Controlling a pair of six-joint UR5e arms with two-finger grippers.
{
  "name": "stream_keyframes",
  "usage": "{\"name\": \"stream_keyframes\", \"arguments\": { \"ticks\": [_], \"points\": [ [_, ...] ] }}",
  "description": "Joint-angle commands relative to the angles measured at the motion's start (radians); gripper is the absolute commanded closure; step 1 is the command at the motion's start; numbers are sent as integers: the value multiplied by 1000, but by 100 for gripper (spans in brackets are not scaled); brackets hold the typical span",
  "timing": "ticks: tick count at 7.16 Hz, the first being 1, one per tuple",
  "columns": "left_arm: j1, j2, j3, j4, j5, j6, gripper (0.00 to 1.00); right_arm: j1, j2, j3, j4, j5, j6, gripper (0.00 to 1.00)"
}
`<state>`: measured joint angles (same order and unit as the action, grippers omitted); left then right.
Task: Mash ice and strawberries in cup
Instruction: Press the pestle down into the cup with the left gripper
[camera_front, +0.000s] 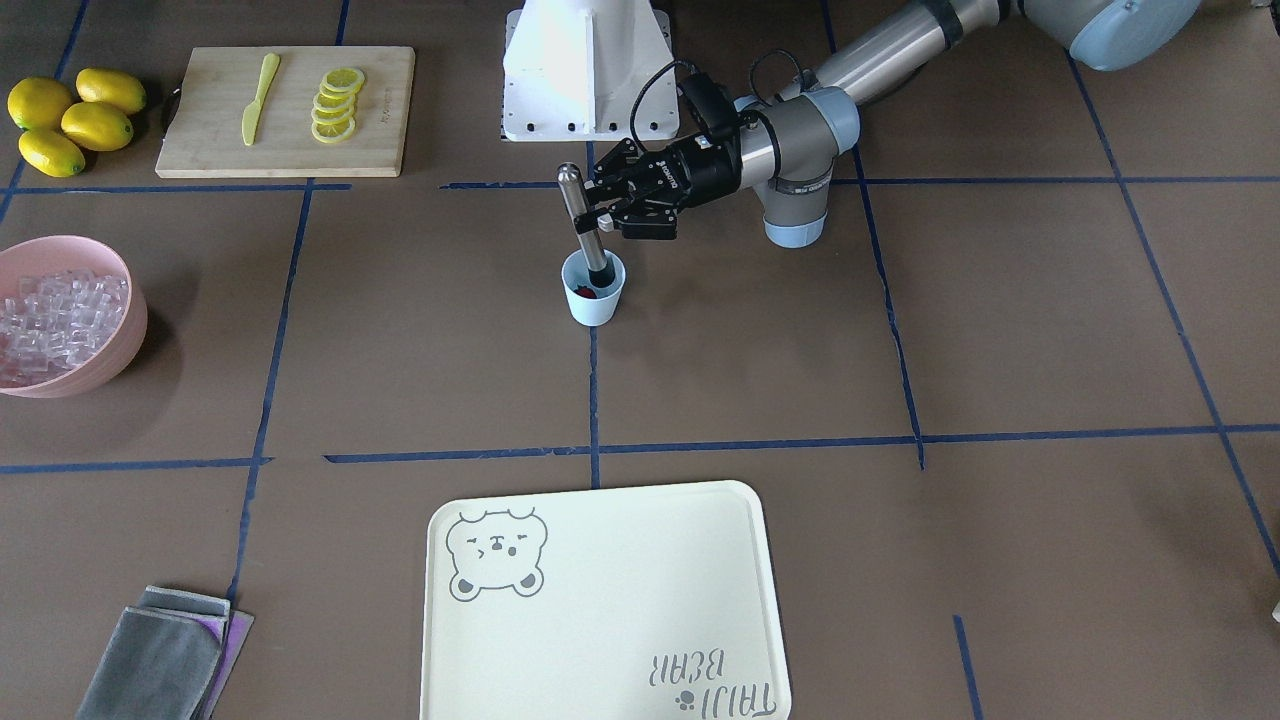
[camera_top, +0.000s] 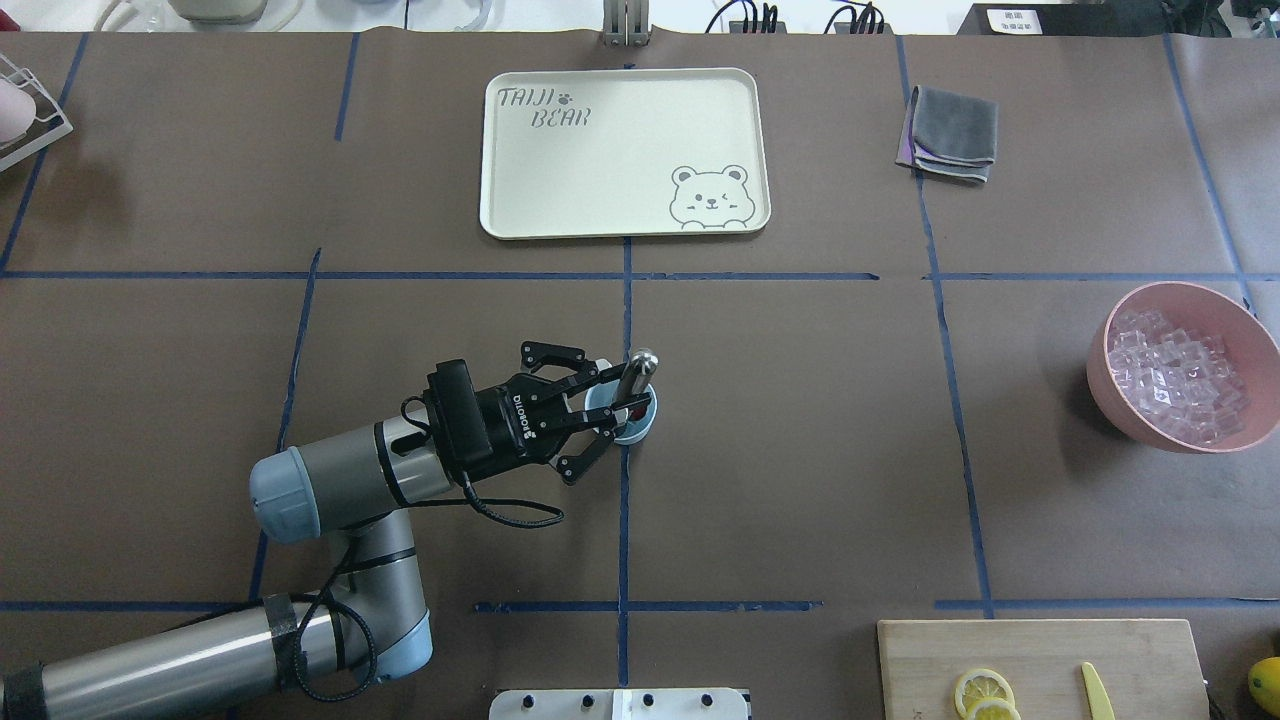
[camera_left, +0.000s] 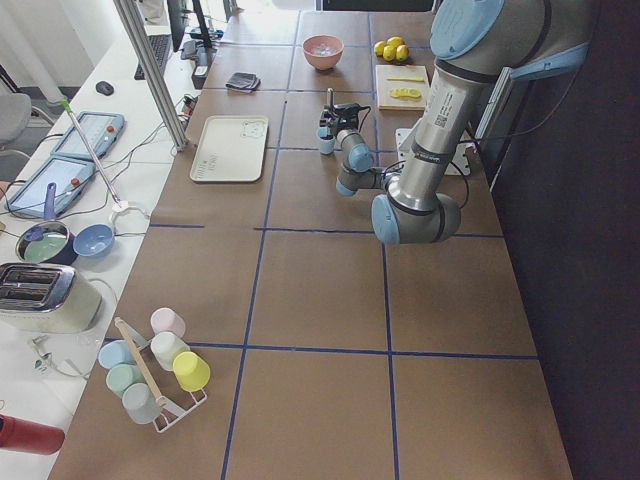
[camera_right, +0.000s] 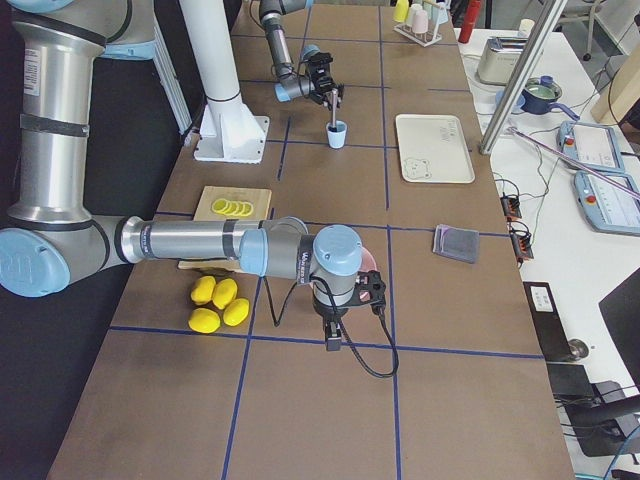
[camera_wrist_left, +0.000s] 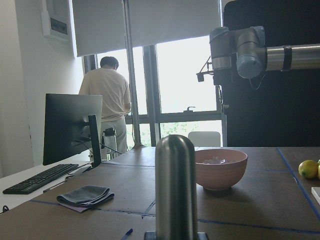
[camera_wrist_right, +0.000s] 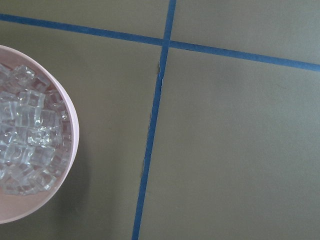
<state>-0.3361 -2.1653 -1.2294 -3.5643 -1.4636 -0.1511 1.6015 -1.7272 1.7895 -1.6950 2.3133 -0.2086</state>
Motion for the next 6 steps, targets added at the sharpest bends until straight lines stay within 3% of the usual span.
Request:
{"name": "stream_keyframes", "arguments": {
  "ticks": [1,5,6],
  "points": [
    [5,-1,13,-2,6,7,100,0,0,-5,2,0,0,1],
    [-65,-24,-56,13,16,-18,100,0,5,-5,2,0,-2,1],
    [-92,-18,-71,71,11,-54,100,0,5,-5,2,0,0,1]
  ]
}}
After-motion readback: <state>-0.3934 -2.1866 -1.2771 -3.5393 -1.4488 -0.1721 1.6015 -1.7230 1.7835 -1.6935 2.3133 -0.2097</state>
